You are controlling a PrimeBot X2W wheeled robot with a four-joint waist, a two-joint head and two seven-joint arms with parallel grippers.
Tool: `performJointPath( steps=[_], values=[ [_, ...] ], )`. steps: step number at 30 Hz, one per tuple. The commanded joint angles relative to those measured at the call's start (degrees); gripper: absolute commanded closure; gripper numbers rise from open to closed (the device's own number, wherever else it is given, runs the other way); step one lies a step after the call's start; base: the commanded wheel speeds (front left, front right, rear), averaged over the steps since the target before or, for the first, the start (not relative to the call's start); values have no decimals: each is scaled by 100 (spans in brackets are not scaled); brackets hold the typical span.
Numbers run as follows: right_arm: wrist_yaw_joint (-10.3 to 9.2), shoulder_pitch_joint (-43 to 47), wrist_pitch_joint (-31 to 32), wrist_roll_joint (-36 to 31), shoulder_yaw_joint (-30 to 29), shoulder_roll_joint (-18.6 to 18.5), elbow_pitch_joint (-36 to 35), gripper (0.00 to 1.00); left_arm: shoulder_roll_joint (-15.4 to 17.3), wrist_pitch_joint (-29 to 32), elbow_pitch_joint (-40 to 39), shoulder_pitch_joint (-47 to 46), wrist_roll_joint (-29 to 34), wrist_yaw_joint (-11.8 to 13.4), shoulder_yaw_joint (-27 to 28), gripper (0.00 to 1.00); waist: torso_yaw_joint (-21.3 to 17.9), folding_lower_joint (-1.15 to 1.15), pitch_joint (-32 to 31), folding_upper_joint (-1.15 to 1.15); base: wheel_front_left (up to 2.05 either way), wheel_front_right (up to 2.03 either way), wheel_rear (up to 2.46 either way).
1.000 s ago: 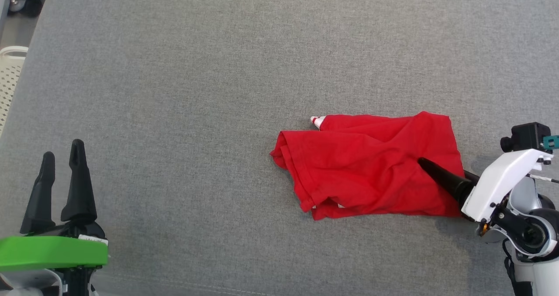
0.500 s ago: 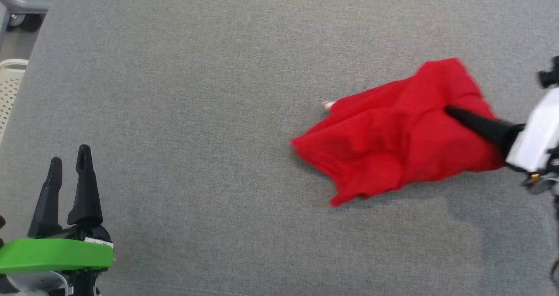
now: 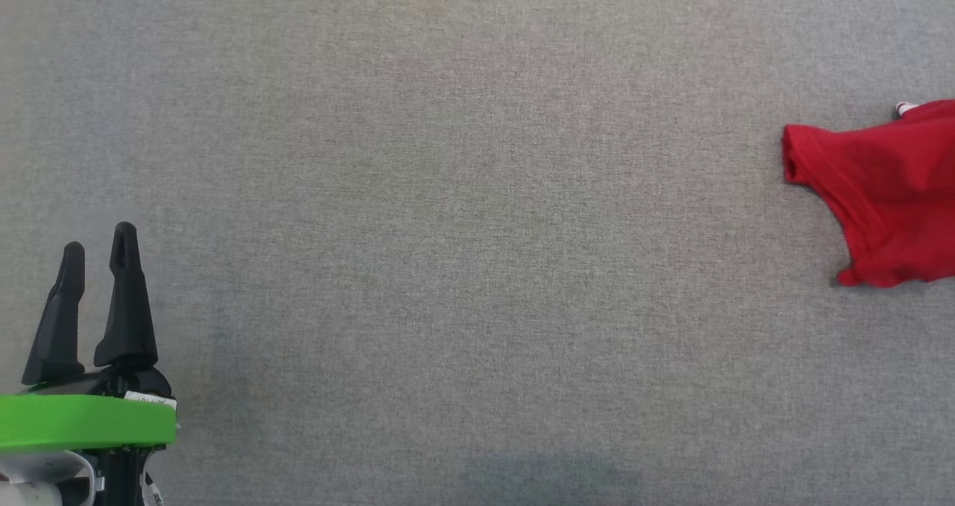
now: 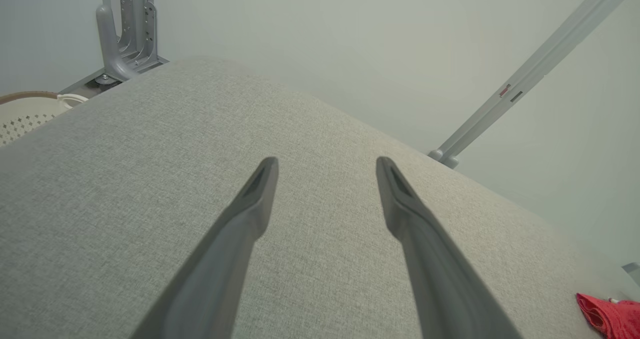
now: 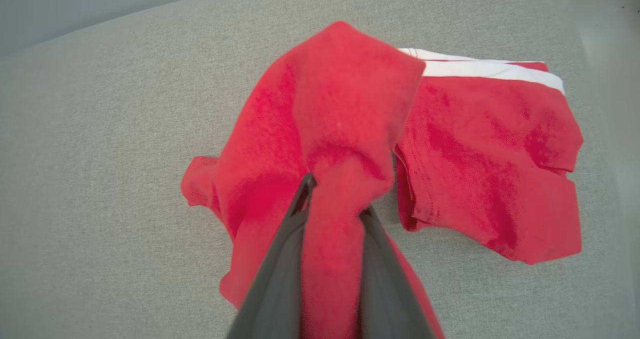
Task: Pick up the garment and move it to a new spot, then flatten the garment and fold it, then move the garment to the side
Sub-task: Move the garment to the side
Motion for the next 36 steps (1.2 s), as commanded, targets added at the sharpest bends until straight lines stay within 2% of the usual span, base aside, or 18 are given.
performJointPath(
  steps=[1,8,14,17,18,20,23,26,31,36],
  values=[
    [2,-124,-140,-75,-23,-140,69,100,52,7,-34,-111,46,24,14,0,-146,0,174,0,0,0,0],
    [2,-380,-859,-387,-94,-626,856,100,173,79,-126,-175,34,123,153,0,-328,0,459,0,0,0,0],
    [2,-255,-1590,-791,4,-987,1403,100,208,122,-158,-133,11,189,193,0,-470,0,556,0,0,0,0],
    [2,-160,-1956,-1022,72,-1028,1631,100,204,134,-164,-162,13,206,188,0,-503,0,586,0,0,0,0],
    [1,-123,-2193,-1173,77,-1030,1750,96,200,144,-174,-178,8,209,179,0,-524,0,601,0,0,0,0],
    [1,-85,-2673,-1511,87,-1003,2005,0,198,156,-191,-210,10,227,166,0,-560,0,641,0,0,0,0],
    [1,92,-3423,-2070,194,-961,2443,0,205,190,-208,-260,31,263,147,0,-588,0,680,0,0,0,0],
    [0,89,-4131,-2341,194,-842,2817,0,216,205,-221,-286,36,286,160,0,-616,0,677,0,0,0,0],
    [0,-27,-5122,-2359,435,-680,3203,0,243,172,-255,-170,51,338,214,0,-732,0,587,0,0,0,0],
    [0,52,-6012,-2484,730,-645,3266,0,218,105,-282,-111,115,315,205,0,-853,0,360,0,0,0,0]
  ],
)
